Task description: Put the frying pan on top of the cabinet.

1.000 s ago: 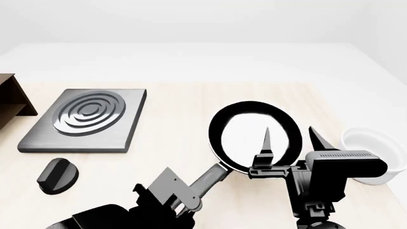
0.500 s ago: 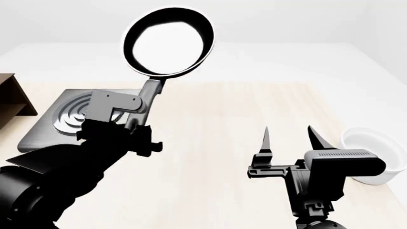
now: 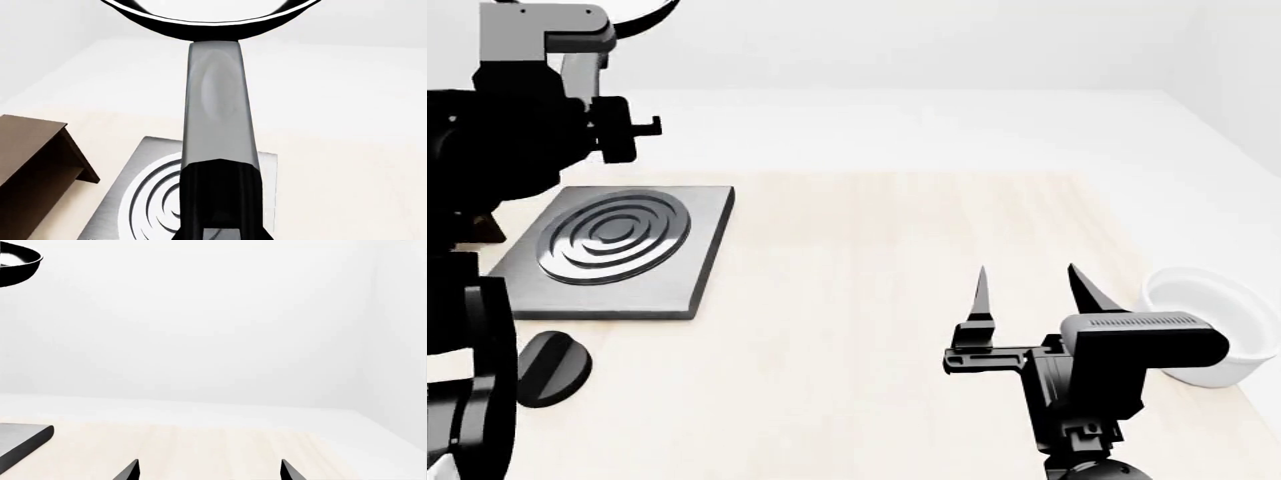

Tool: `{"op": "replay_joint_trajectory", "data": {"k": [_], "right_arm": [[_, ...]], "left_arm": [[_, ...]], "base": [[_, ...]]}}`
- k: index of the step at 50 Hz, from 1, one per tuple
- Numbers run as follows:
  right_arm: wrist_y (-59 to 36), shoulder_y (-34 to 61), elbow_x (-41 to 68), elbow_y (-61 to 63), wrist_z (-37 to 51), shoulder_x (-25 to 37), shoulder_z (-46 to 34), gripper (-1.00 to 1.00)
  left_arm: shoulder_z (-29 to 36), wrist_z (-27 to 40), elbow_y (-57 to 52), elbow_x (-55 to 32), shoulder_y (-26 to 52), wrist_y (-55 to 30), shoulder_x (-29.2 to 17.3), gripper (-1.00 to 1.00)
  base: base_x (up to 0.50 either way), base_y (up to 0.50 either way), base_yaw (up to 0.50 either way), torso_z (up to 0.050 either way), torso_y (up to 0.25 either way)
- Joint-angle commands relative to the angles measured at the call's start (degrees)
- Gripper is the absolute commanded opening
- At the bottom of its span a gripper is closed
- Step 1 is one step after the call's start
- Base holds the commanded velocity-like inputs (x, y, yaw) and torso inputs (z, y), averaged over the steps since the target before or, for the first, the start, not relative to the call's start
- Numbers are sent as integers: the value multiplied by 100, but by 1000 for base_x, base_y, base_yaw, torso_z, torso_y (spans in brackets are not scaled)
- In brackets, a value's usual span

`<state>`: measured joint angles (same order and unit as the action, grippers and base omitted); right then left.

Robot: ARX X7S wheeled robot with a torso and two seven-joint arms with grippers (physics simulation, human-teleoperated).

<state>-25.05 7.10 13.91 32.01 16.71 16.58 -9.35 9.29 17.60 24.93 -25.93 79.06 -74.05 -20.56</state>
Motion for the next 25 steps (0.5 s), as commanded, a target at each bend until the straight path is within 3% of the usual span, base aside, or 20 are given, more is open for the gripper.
{"op": "replay_joint_trajectory", "data": {"k": [1, 4, 9, 25], "right_arm": [[5, -14, 27, 6, 28, 33, -2, 100], [-1, -11, 27, 16, 35, 43, -10, 100], [-36, 10, 43, 42, 53, 56, -12, 100], [9, -11, 64, 17, 80, 80, -39, 100]], "left_arm": [[62, 436, 2109, 784, 1344, 1100, -57, -100], [52, 520, 2802, 927, 1612, 1484, -58, -100], [142, 548, 4962, 1269, 2428, 2691, -29, -100], [-1375, 1365, 5002, 2039, 2291, 2573, -607, -100]], "base": [[0, 0, 0, 0, 0], [0, 0, 0, 0, 3], [0, 0, 1, 0, 2], [0, 0, 0, 0, 1]]}}
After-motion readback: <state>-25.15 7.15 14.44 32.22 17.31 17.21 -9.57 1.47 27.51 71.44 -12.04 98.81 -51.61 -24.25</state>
